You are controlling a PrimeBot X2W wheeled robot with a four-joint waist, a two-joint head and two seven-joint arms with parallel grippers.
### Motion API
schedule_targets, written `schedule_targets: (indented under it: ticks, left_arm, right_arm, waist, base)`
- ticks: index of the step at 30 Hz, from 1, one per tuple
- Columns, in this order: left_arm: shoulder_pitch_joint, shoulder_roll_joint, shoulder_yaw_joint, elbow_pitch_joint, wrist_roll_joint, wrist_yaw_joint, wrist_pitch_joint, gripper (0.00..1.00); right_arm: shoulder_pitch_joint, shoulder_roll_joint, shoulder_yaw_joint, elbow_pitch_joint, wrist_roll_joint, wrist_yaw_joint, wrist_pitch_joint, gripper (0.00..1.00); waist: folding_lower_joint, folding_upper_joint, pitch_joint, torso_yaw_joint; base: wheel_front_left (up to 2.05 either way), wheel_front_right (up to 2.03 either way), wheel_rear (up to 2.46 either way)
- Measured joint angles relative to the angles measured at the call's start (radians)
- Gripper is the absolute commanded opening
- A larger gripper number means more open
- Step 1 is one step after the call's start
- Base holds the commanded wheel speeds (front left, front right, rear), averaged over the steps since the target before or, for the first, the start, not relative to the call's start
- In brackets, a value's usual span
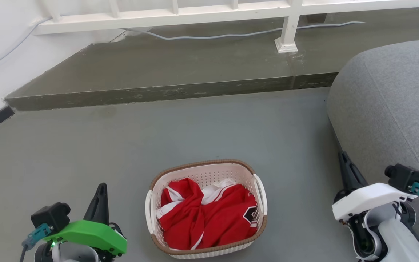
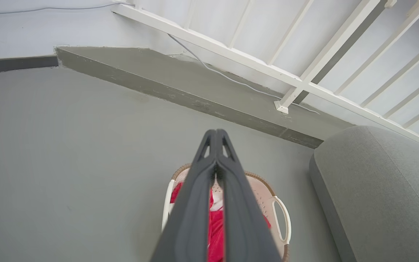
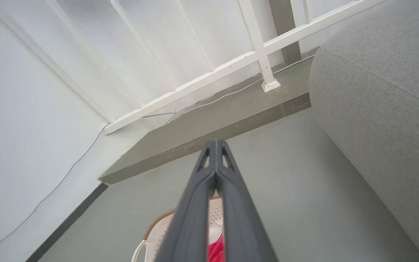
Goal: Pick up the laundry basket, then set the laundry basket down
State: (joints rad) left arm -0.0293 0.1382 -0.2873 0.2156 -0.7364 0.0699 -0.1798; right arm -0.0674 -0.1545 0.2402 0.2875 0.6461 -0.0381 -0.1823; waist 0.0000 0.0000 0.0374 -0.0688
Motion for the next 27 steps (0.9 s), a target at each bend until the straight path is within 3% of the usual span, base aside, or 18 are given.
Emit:
schedule_targets:
  ticks: [27]
  left_arm:
    - [0.000, -0.022, 0.104, 0.008, -0.300, -0.061, 0.088, 0.00]
  right_arm:
    - [0.000, 0.030, -0.114, -0.002, 0.323, 0.050, 0.093, 0.00]
  waist:
    - [0.0000, 0.0000, -0.011, 0.023]
  base:
    - [0.00, 0.00, 0.00]
